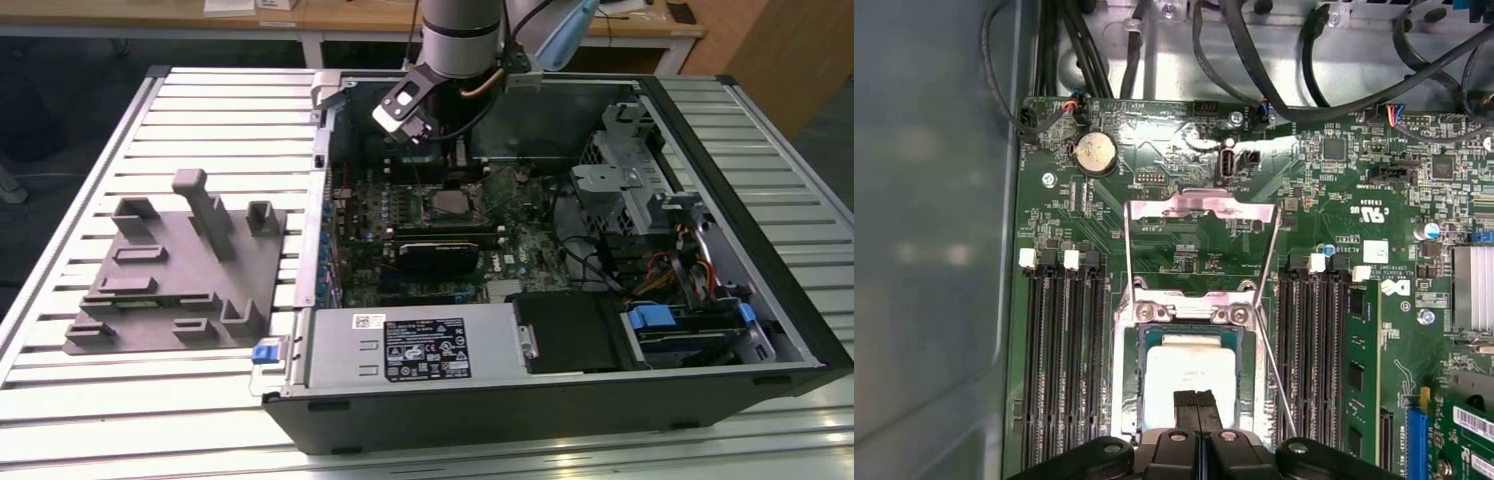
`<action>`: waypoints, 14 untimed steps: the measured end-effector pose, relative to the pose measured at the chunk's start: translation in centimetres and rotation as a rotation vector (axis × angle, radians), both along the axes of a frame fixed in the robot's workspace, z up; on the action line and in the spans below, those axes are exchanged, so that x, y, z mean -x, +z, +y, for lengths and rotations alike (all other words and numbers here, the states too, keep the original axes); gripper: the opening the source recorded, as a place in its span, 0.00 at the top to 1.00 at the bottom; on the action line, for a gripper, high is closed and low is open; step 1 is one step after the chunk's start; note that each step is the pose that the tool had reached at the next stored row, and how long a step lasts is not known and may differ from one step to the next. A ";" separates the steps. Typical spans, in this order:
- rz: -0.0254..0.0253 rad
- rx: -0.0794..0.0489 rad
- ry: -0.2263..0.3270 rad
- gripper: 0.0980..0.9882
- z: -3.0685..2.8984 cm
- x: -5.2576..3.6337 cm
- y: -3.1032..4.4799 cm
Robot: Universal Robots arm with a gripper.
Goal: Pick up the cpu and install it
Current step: 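Place the cpu into insertion slot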
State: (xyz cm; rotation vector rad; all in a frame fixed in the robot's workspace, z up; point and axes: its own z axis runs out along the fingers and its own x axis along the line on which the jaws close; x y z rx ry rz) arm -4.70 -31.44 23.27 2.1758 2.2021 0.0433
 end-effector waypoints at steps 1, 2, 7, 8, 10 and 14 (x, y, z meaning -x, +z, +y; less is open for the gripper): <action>0.0000 0.000 0.000 0.99 0.00 0.00 0.06; 0.0000 0.000 0.000 0.99 0.00 0.00 0.13; 0.0000 0.000 0.000 0.99 0.00 0.00 0.44; 0.0000 0.000 0.000 0.99 0.00 0.00 0.50; 0.0000 0.000 0.000 0.99 0.00 0.00 0.74; -0.0003 0.000 0.000 0.99 0.00 0.00 1.36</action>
